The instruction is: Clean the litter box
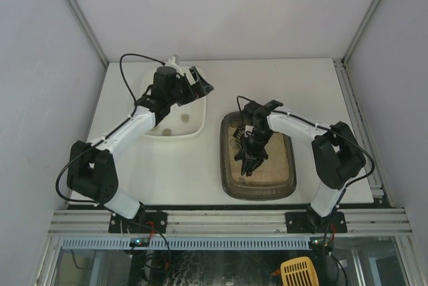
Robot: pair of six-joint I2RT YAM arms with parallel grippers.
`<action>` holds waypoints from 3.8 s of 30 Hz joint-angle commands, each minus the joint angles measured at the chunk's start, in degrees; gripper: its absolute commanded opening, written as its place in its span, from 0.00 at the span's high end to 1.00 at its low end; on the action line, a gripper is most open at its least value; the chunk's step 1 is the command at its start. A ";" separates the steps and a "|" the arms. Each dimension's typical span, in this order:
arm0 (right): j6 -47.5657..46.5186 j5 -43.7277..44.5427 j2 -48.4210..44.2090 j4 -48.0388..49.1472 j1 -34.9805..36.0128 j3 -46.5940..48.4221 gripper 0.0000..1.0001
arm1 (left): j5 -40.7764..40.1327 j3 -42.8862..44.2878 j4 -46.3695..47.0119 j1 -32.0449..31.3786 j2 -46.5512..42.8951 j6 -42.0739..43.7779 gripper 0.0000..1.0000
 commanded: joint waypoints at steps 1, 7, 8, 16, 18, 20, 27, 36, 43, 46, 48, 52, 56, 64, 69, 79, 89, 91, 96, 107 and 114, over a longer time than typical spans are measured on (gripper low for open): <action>0.81 -10.72 3.87 9.95 1.60 -1.56 1.00 | -0.31 -0.64 0.62 0.46 -0.66 0.40 0.00; 0.97 -12.54 2.46 13.24 -0.50 -4.59 1.00 | -0.27 -0.65 0.62 0.60 -0.59 0.74 0.00; 0.96 -12.28 1.30 13.53 -1.49 -5.44 1.00 | -0.30 -0.64 0.55 0.61 -0.54 0.81 0.00; 2.62 -15.49 -10.57 19.25 -12.73 -16.45 1.00 | -0.41 -0.52 0.45 0.61 0.00 1.26 0.00; 3.25 -17.07 -13.04 20.93 -14.19 -18.75 1.00 | -0.56 -0.43 0.46 0.66 0.10 1.53 0.00; 3.58 -18.36 -14.68 22.61 -14.48 -20.46 1.00 | -0.79 -0.33 0.44 0.68 0.24 1.91 0.00; 3.30 -19.15 -20.08 26.90 -12.80 -25.37 1.00 | -0.64 1.34 -0.86 0.80 -0.18 6.57 0.00; 8.51 -16.13 -34.26 38.40 -11.60 -36.75 1.00 | 2.60 5.39 -8.99 3.22 -0.90 10.49 0.00; 16.00 -11.94 -49.32 56.01 -10.47 -49.37 1.00 | -1.07 4.52 -10.20 4.84 -3.26 14.62 0.00; 16.77 -10.90 -51.88 60.45 -9.11 -53.20 1.00 | -3.56 4.97 -11.62 5.02 -3.61 16.21 0.00; 17.57 -11.80 -53.59 63.04 -9.06 -54.45 1.00 | -4.47 4.97 -12.21 5.04 -3.79 17.01 0.00; 16.34 -8.41 -56.67 62.87 -8.09 -54.59 1.00 | -5.62 4.29 -12.38 5.02 -4.36 17.70 0.00; 15.78 -16.93 -55.78 64.89 -10.98 -54.15 1.00 | -6.19 3.70 -12.39 5.14 -4.79 17.55 0.00; 16.95 -21.56 -55.89 64.23 -14.76 -55.38 1.00 | -6.66 2.88 -12.13 5.20 -4.98 17.06 0.00; 15.50 -19.57 -59.45 59.69 -16.38 -54.15 1.00 | -6.54 2.82 -12.04 5.25 -4.74 16.60 0.00; 15.37 -21.67 -59.94 58.59 -18.43 -53.30 1.00 | -7.11 3.18 -11.82 5.27 -4.15 16.73 0.00; 15.39 -18.09 -60.07 57.82 -17.09 -52.84 1.00 | -9.90 6.97 -14.96 5.81 -3.17 22.45 0.00; 13.65 -17.67 -58.88 56.15 -13.63 -51.09 1.00 | -6.87 10.18 -18.98 6.16 -1.88 24.03 0.00; 14.91 -17.31 -60.49 57.56 -18.41 -52.00 1.00 | 10.21 16.39 -26.67 8.67 -0.92 24.84 0.00; 13.06 -18.38 -58.04 53.70 -17.09 -49.63 1.00 | 39.89 20.74 -24.35 25.17 10.59 14.98 0.00; 13.64 -16.08 -58.05 53.70 -15.23 -50.27 1.00 | 40.35 19.68 -28.14 28.51 10.71 25.56 0.00</action>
